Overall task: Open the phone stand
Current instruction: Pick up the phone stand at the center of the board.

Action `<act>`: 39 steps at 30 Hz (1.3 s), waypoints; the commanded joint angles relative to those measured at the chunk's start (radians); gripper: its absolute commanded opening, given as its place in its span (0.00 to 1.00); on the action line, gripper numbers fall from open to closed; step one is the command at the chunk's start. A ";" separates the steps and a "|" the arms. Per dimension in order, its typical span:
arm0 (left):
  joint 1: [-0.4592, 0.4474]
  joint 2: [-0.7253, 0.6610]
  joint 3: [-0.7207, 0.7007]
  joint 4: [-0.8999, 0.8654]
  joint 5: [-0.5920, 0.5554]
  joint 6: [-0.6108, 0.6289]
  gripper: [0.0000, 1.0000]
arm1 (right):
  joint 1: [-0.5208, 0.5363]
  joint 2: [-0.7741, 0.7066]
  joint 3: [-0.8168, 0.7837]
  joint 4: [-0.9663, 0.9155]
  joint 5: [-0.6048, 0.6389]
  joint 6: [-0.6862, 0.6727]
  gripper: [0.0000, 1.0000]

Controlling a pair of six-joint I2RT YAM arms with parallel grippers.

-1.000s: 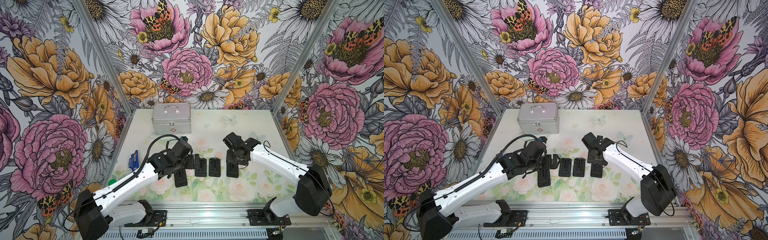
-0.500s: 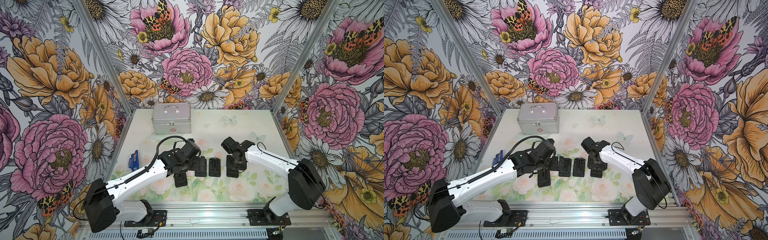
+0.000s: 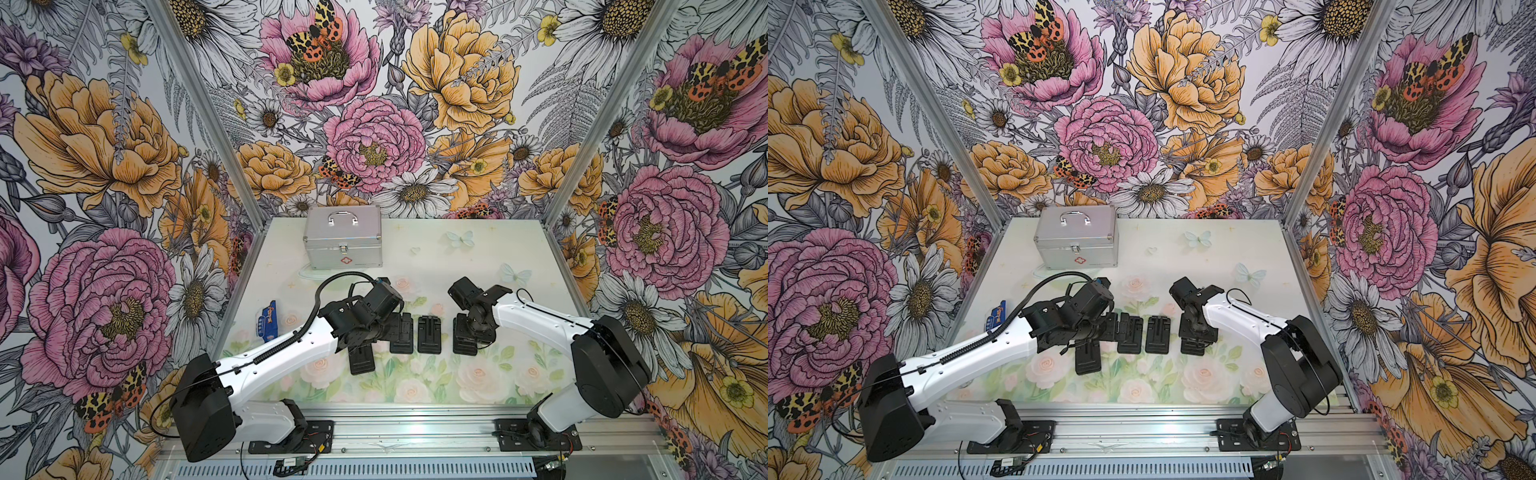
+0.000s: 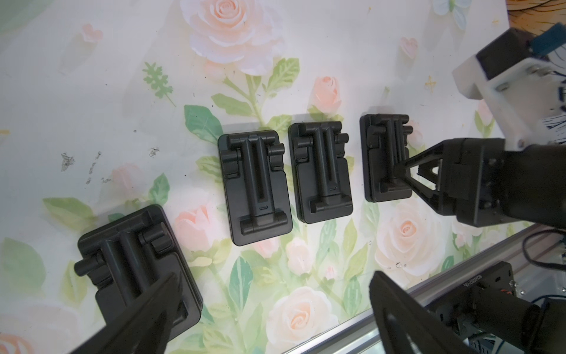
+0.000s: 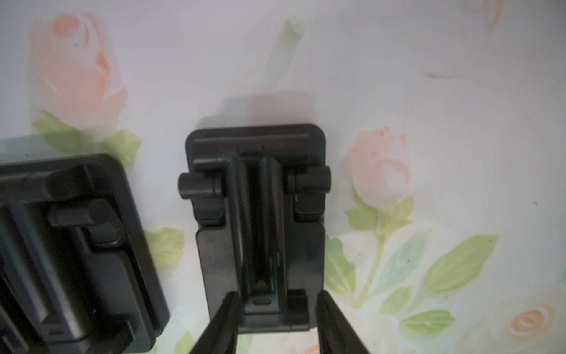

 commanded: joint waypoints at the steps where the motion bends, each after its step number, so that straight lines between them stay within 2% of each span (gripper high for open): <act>1: -0.014 0.006 0.014 0.017 -0.019 -0.022 0.99 | -0.005 0.006 -0.015 0.044 -0.019 -0.010 0.45; 9: -0.019 0.009 0.003 0.023 -0.022 -0.031 0.99 | -0.005 0.022 -0.015 0.055 -0.025 -0.015 0.44; 16: -0.019 0.004 0.002 0.026 -0.028 -0.037 0.99 | -0.005 0.036 -0.026 0.056 -0.017 -0.017 0.37; 23: -0.020 -0.013 -0.017 0.029 -0.034 -0.053 0.99 | -0.006 0.042 -0.028 0.055 -0.017 -0.023 0.26; 32: -0.020 -0.028 -0.013 0.029 -0.042 -0.050 0.99 | -0.009 0.024 -0.022 0.052 -0.025 -0.040 0.01; 39: 0.000 -0.015 0.027 0.028 -0.032 -0.029 0.99 | -0.016 -0.003 0.049 -0.020 -0.013 -0.064 0.00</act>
